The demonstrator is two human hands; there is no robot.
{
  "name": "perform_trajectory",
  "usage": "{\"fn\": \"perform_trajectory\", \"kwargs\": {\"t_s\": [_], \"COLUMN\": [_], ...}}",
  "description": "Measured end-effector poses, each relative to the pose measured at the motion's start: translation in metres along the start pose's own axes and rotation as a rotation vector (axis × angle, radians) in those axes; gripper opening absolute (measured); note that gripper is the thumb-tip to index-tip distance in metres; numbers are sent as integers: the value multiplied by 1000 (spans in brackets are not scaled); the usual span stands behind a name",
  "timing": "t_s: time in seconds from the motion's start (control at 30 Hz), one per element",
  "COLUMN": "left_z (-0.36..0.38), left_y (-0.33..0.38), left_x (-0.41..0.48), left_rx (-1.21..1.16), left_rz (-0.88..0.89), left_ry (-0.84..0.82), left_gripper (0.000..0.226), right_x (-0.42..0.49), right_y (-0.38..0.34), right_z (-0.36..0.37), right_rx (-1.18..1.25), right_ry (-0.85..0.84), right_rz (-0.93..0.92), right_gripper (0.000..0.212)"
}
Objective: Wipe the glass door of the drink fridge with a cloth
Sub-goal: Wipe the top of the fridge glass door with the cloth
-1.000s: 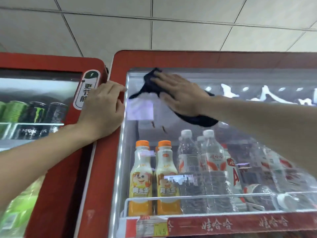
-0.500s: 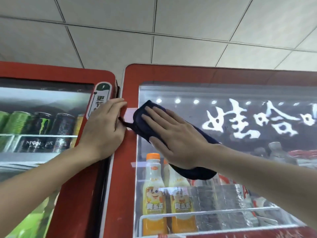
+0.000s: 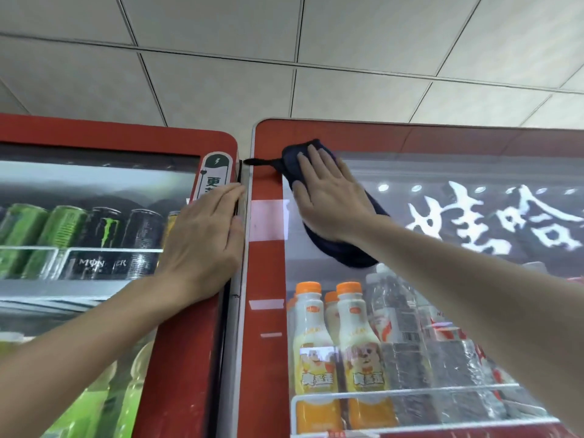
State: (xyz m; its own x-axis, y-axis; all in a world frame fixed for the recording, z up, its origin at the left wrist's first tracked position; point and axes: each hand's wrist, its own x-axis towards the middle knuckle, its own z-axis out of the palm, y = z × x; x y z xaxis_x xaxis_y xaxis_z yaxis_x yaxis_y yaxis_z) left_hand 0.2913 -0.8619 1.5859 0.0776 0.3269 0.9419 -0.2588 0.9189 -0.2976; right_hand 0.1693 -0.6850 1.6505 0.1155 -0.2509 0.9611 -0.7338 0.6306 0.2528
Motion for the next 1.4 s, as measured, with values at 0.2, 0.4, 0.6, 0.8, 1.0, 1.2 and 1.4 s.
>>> {"fn": "perform_trajectory", "kwargs": {"t_s": [0.2, 0.4, 0.6, 0.8, 1.0, 1.2, 1.4], "left_z": [-4, -3, -2, -7, -22, -32, -19], "left_y": [-22, -23, -21, -16, -1, 43, 94], "left_x": [-13, -15, -16, -18, -25, -38, -25], "left_rx": [147, 136, 118, 17, -158, -260, -200], "left_rz": [36, -13, -22, -103, -200, -105, 51], "left_ry": [7, -5, -31, 57, 315, 297, -18], "left_gripper": [51, 56, 63, 55, 43, 39, 39], "right_x": [-63, 32, 21, -63, -77, -61, -53], "right_y": [-28, -15, -34, -85, -99, -86, -36], "right_z": [6, -3, 2, 18, 16, -13, -66], "right_rx": [-7, 8, 55, 139, 227, 509, 924], "right_ry": [-46, 11, 27, 80, 45, -237, -411], "right_rz": [-330, -49, 88, 232, 289, 314, 399], "right_gripper": [66, 60, 62, 65, 64, 65, 67]}}
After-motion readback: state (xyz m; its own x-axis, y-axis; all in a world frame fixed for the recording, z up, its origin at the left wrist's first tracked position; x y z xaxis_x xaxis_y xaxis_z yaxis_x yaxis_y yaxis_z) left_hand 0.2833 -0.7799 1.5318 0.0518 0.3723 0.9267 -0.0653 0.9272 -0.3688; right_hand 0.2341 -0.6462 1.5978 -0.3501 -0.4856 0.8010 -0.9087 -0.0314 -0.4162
